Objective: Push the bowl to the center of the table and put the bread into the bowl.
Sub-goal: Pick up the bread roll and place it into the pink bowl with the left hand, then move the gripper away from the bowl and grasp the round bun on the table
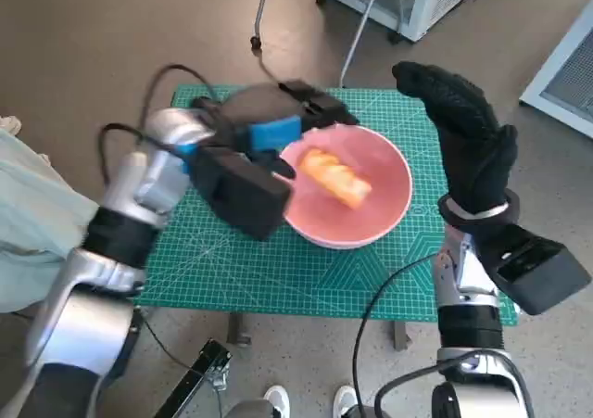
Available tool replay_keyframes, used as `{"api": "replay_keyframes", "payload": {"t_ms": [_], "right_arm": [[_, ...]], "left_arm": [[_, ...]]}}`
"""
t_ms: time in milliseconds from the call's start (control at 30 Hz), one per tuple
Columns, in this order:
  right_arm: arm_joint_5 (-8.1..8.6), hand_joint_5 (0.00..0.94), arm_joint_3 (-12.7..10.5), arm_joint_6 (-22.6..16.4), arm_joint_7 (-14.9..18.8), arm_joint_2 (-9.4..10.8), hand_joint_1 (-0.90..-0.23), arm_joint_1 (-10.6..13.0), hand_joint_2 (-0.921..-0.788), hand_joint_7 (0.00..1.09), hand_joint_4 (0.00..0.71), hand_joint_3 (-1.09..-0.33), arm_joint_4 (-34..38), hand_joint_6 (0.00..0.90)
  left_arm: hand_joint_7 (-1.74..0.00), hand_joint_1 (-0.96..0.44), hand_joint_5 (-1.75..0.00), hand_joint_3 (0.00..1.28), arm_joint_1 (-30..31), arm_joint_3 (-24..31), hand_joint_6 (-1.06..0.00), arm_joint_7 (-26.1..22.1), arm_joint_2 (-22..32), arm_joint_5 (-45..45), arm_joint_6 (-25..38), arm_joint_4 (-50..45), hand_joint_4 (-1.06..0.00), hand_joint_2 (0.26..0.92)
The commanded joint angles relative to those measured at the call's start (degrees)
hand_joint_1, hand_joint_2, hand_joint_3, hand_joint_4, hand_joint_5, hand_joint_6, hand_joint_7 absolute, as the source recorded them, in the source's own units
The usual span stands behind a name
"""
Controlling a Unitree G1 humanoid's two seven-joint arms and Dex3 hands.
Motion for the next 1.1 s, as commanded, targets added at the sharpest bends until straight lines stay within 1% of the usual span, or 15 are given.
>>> {"api": "replay_keyframes", "payload": {"t_ms": [33, 233, 333, 500, 633, 867, 1100], "right_arm": [[0.2, 0.01, 0.19, 0.65, -0.15, 0.52, -0.694, 1.76, -0.921, 0.79, 0.283, -0.757, -0.23, -0.001], [0.12, 0.01, 0.26, 0.72, -0.17, 0.65, -0.694, 1.79, -0.921, 0.79, 0.283, -0.758, -0.2, -0.001], [0.04, 0.01, 0.26, 0.71, -0.23, 0.67, -0.695, 1.72, -0.921, 0.79, 0.283, -0.758, -0.05, -0.001], [-0.24, 0.01, 0.33, 0.7, -0.48, 0.79, -0.696, 1.67, -0.921, 0.79, 0.283, -0.758, -0.13, -0.001], [-0.25, 0.009, 0.44, 0.91, -0.47, 0.88, -0.696, 1.8, -0.921, 0.79, 0.281, -0.76, -0.53, -0.001], [0.39, 0.008, 0.52, 1.19, 0.13, 0.88, -0.697, 1.81, -0.921, 0.79, 0.281, -0.76, -0.59, -0.001], [0.73, 0.008, 0.76, 1.54, 0.46, 0.85, -0.688, 2.04, -0.921, 0.78, 0.28, -0.763, -1.26, -0.001]], "left_arm": [[-0.42, -0.16, -0.01, 0.02, 3.5, 3.39, -0.09, -1.72, 5.32, -2.9, -1.2, -5.8, -0.13, 0.829], [-0.26, -0.11, -0.01, 0.0, 7.31, 6.32, -0.19, -3.25, 9.69, -4.91, -0.73, -11.1, -0.18, 0.828], [-0.23, -0.1, -0.01, 0.0, 9.13, 7.05, -0.22, -3.51, 11.31, -5.04, -0.76, -12.91, -0.19, 0.827], [-0.2, -0.1, -0.01, 0.0, 11.51, 7.73, -0.25, -3.56, 13.2, -5.61, -2.7, -12.27, -0.21, 0.826], [-0.19, -0.1, -0.01, 0.0, 13.05, 7.48, -0.26, -3.77, 14.31, -4.57, -1.99, -12.79, -0.22, 0.827], [-0.18, -0.12, -0.01, 0.0, 14.96, 6.12, -0.28, -3.17, 14.81, -0.93, -0.53, -12.67, -0.23, 0.831], [-0.17, -0.15, -0.01, 0.0, 15.56, 3.34, -0.31, -2.15, 12.98, 2.86, 0.15, -9.75, -0.24, 0.831]]}}
